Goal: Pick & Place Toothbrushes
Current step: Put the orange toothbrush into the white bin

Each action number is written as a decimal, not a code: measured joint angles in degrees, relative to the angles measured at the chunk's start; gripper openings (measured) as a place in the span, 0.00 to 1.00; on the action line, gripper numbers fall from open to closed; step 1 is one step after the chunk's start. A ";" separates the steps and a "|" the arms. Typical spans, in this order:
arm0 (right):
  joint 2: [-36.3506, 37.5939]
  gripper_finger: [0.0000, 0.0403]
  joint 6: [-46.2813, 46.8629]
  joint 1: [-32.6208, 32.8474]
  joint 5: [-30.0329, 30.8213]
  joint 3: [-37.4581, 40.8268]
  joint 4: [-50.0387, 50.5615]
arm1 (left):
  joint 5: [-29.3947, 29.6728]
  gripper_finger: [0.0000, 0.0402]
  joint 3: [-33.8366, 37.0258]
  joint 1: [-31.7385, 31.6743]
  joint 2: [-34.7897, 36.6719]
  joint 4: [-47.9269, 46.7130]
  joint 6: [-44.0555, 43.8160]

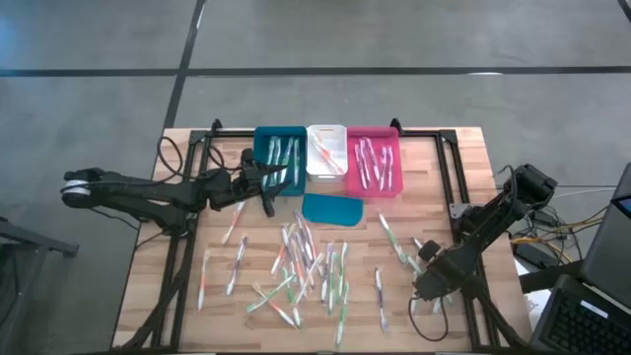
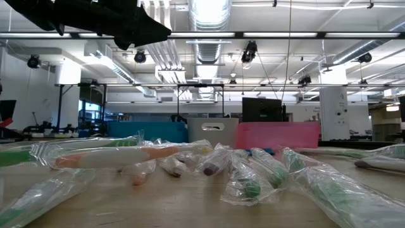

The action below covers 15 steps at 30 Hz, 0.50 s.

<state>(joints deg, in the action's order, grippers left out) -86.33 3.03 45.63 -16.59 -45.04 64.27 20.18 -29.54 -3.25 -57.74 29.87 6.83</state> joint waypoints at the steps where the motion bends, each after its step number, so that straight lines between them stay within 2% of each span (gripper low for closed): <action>1: 0.00 0.15 0.00 -0.01 0.03 0.22 -0.61 | 0.00 0.49 0.00 0.00 0.00 0.02 0.00; 7: -0.01 0.15 3.23 0.02 -0.01 1.61 -2.21 | 0.00 0.49 0.00 0.00 0.00 -0.13 0.00; 15: -0.01 0.26 3.70 0.00 -0.03 1.89 -2.21 | -0.01 0.49 0.00 0.01 0.00 -0.95 0.00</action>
<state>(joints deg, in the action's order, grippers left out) -86.35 6.74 45.63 -16.62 -43.16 62.06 20.17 -29.54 -3.23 -57.74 28.92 6.83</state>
